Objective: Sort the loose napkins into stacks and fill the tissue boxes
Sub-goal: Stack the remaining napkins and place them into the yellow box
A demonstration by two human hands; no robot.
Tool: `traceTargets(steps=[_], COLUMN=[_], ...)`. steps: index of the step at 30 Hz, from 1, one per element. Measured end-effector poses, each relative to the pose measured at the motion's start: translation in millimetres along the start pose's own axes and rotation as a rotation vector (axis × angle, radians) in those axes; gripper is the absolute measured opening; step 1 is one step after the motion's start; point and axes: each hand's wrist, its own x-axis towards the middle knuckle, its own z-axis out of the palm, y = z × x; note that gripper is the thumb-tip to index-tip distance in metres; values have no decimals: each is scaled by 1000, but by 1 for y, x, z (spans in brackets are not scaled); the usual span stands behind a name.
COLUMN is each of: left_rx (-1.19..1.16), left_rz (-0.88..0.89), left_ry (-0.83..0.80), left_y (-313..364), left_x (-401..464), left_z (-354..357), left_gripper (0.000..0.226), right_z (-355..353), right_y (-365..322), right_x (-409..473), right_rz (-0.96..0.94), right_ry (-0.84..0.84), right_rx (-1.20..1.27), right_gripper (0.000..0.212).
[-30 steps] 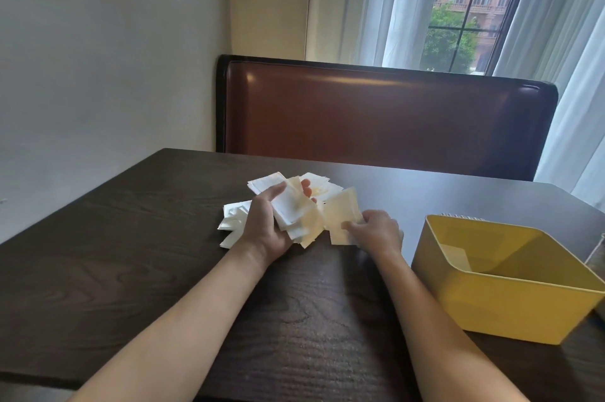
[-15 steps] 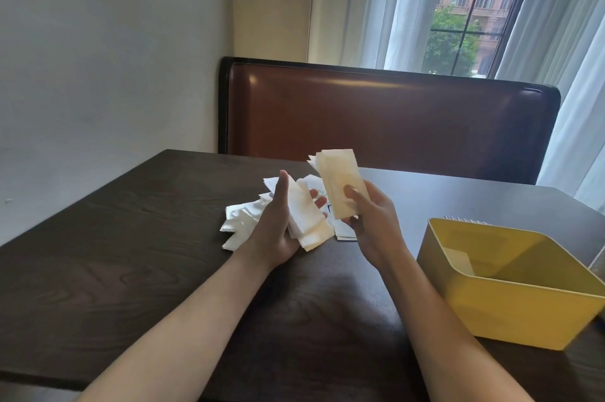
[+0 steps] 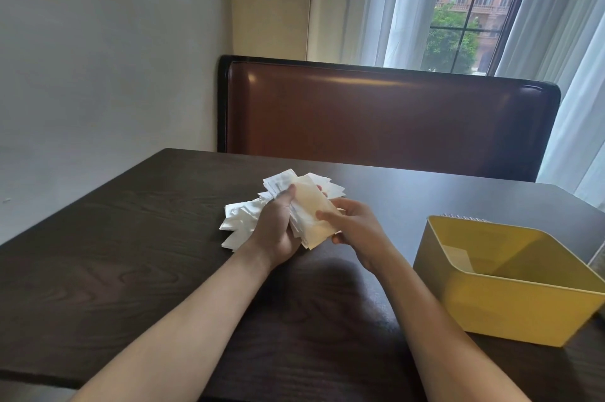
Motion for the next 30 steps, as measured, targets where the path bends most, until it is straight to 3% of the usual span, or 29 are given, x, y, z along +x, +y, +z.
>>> traceTargets(steps=[5,8,12,15,18,30], left_rx=[-53,-66,-23,41,93,154], left_rz=[27,2,-50,-133,-182,-230], left_ry=[56,65,59,14,-33,-88], left_y=[4,5,6,4,2,2], left_x=[2,1,-4,-8,-10,-16], left_z=[-3,-2,1,6,8,10], left_gripper=[52,50,46,47,51,53], right_z=[0,-1,-4,-6,-5,-9], right_y=[1,1,1,4,10,8], right_x=[2,2,6,11,15,12], right_rz=[25,-5,-279,-420,-375,-316], right_ry=[-66,-2,268,249,204,209], right_rx=[74,104,-159,-322,-433,-338], right_gripper=[22,22,24,32,24,13])
